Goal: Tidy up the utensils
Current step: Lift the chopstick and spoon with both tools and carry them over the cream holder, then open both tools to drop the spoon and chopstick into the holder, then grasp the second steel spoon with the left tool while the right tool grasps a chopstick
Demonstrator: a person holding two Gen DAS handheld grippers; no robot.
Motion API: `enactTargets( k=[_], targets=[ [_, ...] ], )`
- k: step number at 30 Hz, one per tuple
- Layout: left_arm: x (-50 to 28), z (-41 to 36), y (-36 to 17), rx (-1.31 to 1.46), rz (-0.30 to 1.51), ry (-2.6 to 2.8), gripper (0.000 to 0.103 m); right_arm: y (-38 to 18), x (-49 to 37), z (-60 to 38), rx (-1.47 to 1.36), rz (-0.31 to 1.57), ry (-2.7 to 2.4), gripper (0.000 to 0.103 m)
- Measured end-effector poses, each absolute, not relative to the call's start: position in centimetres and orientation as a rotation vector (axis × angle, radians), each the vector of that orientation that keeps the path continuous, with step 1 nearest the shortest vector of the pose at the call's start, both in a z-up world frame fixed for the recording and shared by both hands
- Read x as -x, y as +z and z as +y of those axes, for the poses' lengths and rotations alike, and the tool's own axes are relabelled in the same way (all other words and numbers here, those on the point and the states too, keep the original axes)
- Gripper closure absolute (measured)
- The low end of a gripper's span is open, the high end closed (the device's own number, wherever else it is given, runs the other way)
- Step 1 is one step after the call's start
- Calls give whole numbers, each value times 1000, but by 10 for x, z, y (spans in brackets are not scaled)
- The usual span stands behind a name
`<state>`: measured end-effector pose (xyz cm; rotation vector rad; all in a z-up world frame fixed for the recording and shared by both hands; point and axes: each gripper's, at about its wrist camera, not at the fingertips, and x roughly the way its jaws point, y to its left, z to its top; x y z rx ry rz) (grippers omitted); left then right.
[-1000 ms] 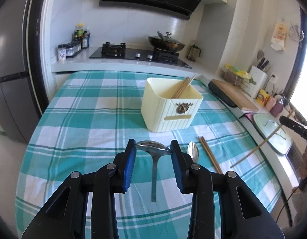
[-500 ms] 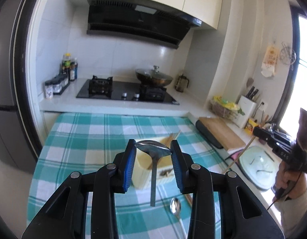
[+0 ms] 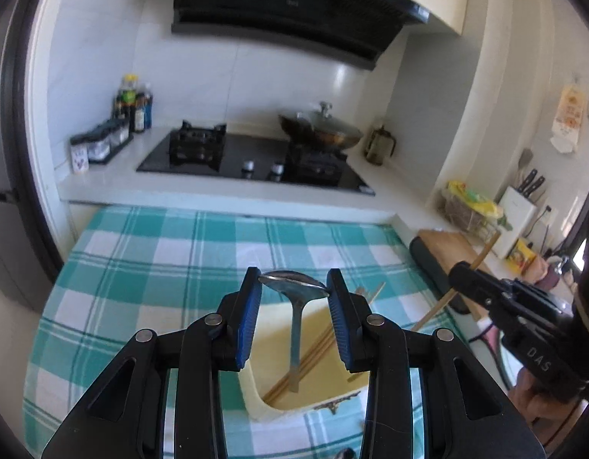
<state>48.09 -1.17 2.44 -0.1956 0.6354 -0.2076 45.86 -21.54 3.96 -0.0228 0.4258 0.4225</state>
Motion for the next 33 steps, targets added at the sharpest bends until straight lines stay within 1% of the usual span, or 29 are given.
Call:
enactTargets(
  k=[5,6,7,8,9,10,11,12,13,14,15,16,17,18,19,20,21,23,26,30,33],
  targets=[
    [-515,-18,-29,209,821,-219,68,-33,-526,-211,-57,784,426,96],
    [-519,-20,-36,207,837,-215,68,-43,-535,-212,-73,826,426,96],
    [-521,-21,-41,201,847,-212,68,-49,-542,-213,-90,838,420,96],
    [-523,-23,-45,196,855,-210,67,-53,-545,-216,-92,841,411,93],
    [-523,-24,-49,196,855,-212,67,-55,-548,-217,-88,845,396,93],
    [-522,-24,-49,201,849,-217,64,-57,-549,-217,-87,840,386,93],
    [-519,-23,-49,208,836,-229,57,-57,-548,-217,-81,829,374,88],
    [-512,-21,-47,218,823,-238,53,-56,-545,-218,-74,814,366,83],
    [-503,-18,-45,221,815,-245,49,-54,-541,-221,-65,798,354,69],
    [-493,-16,-42,219,807,-255,46,-51,-538,-224,-58,780,339,65],
    [-477,-12,-39,212,797,-269,44,-48,-529,-230,-47,757,320,66],
    [-460,-8,-39,201,793,-274,36,-47,-515,-238,-32,736,312,66],
    [-444,-4,-40,191,792,-272,28,-45,-502,-245,-17,715,311,61],
    [-423,2,-45,181,792,-270,25,-47,-480,-255,3,688,311,57],
    [-402,7,-55,177,801,-267,20,-54,-456,-266,27,663,299,50],
    [-388,12,-64,181,821,-258,19,-62,-436,-277,48,647,275,48],
    [-370,16,-81,197,860,-241,19,-75,-415,-286,72,650,241,48],
    [-345,19,-112,240,925,-210,19,-111,-371,-307,105,698,156,48],
    [-322,10,-150,297,982,-179,19,-156,-317,-336,35,777,55,48],
    [-309,-19,-167,244,990,-166,19,-187,-273,-359,-116,830,30,48],
    [-298,-33,-167,245,969,-193,19,-198,-259,-358,-56,808,11,48]
  ],
)
